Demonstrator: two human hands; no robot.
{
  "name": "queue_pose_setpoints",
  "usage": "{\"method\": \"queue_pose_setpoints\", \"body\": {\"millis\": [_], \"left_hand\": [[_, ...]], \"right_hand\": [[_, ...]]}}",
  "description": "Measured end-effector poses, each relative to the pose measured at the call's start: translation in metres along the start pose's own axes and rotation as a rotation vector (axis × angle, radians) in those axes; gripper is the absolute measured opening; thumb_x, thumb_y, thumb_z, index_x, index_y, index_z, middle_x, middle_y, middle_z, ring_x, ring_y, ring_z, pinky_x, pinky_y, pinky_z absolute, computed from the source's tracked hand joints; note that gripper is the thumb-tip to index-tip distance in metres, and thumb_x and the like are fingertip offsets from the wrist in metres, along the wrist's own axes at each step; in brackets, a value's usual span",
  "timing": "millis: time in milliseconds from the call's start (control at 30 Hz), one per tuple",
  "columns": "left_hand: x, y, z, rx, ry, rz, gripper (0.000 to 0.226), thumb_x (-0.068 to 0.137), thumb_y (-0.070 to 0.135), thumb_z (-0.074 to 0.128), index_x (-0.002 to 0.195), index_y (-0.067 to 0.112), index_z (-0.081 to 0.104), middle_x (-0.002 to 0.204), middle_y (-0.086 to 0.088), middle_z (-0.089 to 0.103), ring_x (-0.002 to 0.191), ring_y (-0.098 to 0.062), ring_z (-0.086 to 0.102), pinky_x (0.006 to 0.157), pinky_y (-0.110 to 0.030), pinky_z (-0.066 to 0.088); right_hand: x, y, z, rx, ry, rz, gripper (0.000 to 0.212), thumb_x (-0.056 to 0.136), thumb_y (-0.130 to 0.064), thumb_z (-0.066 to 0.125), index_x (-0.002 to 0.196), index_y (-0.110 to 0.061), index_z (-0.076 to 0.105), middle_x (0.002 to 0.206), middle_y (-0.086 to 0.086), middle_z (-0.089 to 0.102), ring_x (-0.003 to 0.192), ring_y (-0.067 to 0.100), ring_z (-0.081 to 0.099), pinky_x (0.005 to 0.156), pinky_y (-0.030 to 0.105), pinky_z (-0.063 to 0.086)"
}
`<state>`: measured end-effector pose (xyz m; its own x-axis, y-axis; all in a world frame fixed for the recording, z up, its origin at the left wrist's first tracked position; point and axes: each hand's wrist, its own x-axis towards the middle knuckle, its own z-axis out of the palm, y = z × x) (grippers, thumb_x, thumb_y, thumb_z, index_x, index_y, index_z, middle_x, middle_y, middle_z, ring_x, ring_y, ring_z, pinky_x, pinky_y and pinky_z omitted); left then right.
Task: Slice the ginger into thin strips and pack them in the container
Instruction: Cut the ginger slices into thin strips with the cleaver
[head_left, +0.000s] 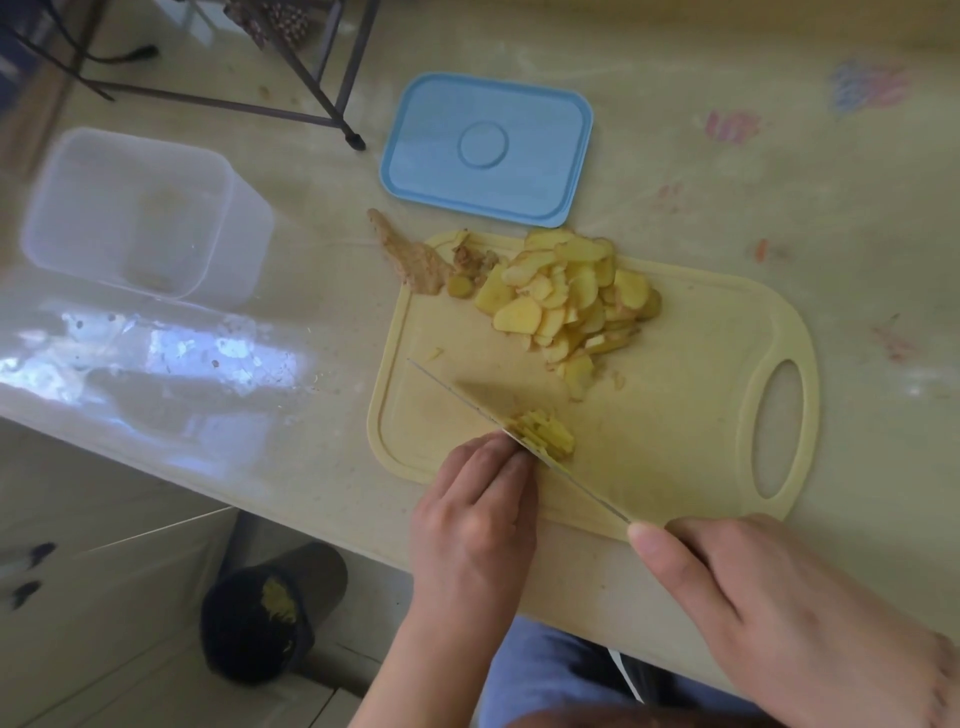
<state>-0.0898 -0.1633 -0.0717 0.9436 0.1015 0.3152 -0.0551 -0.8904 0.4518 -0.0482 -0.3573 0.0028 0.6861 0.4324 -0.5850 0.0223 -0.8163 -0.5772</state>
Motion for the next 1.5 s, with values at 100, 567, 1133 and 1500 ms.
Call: {"method": "queue_pose_setpoints", "body": {"millis": [100, 567, 1133, 1500], "left_hand": [[0.002, 0.003, -0.002, 0.125, 0.034, -0.011, 0.013, 0.09, 0.01, 0.069, 0.079, 0.014, 0.076, 0.087, 0.008, 0.073, 0.078, -0.022, 0.047, 0.068, -0.034, 0.042], [0.005, -0.002, -0.006, 0.142, -0.007, 0.025, 0.012, 0.087, 0.013, 0.071, 0.078, 0.016, 0.077, 0.084, 0.008, 0.073, 0.064, -0.024, 0.05, 0.057, -0.035, 0.042], [0.008, 0.0, -0.009, 0.189, -0.018, 0.032, 0.01, 0.083, 0.013, 0.074, 0.075, 0.02, 0.077, 0.082, 0.01, 0.074, 0.068, -0.023, 0.061, 0.06, -0.034, 0.042], [0.006, -0.001, -0.012, 0.249, -0.042, 0.022, 0.014, 0.08, 0.01, 0.074, 0.069, 0.02, 0.071, 0.082, 0.013, 0.071, 0.074, -0.025, 0.056, 0.06, -0.036, 0.039]], "right_hand": [[0.0, 0.001, 0.001, -0.012, 0.021, 0.003, 0.081, 0.074, -0.084, 0.002, 0.056, -0.014, 0.037, 0.055, -0.008, 0.052, 0.05, 0.015, 0.044, 0.051, 0.031, 0.032], [0.0, 0.0, 0.0, 0.03, 0.034, 0.0, 0.08, 0.075, -0.083, 0.007, 0.056, -0.012, 0.038, 0.052, -0.004, 0.048, 0.049, 0.014, 0.042, 0.053, 0.029, 0.033], [0.002, 0.004, 0.005, -0.007, 0.027, -0.002, 0.082, 0.074, -0.085, 0.001, 0.055, -0.015, 0.038, 0.054, -0.006, 0.051, 0.05, 0.017, 0.046, 0.052, 0.034, 0.037], [-0.005, 0.002, 0.003, 0.009, 0.007, 0.01, 0.079, 0.075, -0.084, 0.005, 0.056, -0.014, 0.037, 0.055, -0.006, 0.052, 0.05, 0.015, 0.044, 0.053, 0.031, 0.036]]}}
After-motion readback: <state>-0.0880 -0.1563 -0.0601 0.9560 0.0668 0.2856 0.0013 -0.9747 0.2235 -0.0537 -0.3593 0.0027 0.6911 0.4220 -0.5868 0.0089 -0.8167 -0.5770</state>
